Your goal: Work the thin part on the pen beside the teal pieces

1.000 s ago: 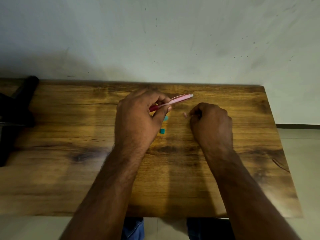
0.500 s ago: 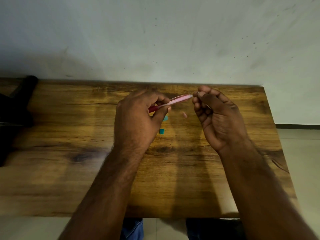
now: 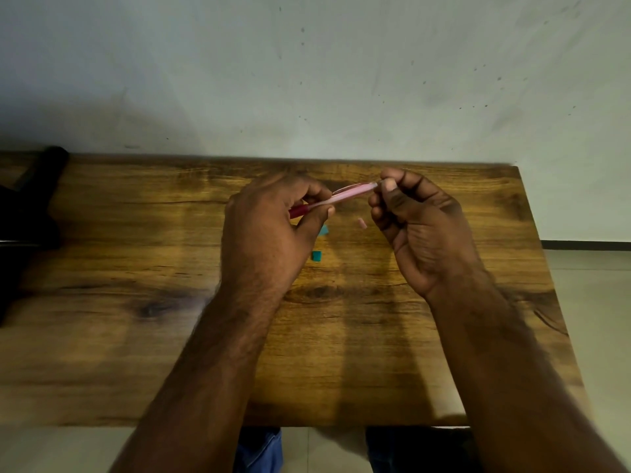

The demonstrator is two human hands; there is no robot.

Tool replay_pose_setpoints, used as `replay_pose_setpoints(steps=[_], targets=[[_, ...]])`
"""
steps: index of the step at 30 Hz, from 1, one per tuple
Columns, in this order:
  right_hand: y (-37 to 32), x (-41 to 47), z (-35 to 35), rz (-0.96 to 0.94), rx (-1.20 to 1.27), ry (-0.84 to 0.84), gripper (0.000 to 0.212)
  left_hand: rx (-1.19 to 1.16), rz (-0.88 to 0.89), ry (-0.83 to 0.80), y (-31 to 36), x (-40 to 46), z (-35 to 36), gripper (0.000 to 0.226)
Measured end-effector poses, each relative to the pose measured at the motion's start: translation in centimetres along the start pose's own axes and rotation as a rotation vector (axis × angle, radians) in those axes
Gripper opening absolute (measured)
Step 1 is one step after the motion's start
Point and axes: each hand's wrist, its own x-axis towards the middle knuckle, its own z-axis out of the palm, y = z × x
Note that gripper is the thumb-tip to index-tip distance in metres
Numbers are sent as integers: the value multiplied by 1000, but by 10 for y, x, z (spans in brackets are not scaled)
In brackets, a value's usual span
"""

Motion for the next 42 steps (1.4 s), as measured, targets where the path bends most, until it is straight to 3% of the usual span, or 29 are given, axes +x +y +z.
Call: replay_pose_setpoints(steps=[18, 26, 42], targets=[[-2, -3, 2, -12, -55, -28, 15, -11, -7, 9, -2, 1, 0, 16], [0, 0, 0, 79, 39, -68, 18, -2, -20, 10, -1, 0, 1, 16], [3, 2, -5, 19, -108, -60, 24, 12, -69, -9, -5, 0, 1, 15]])
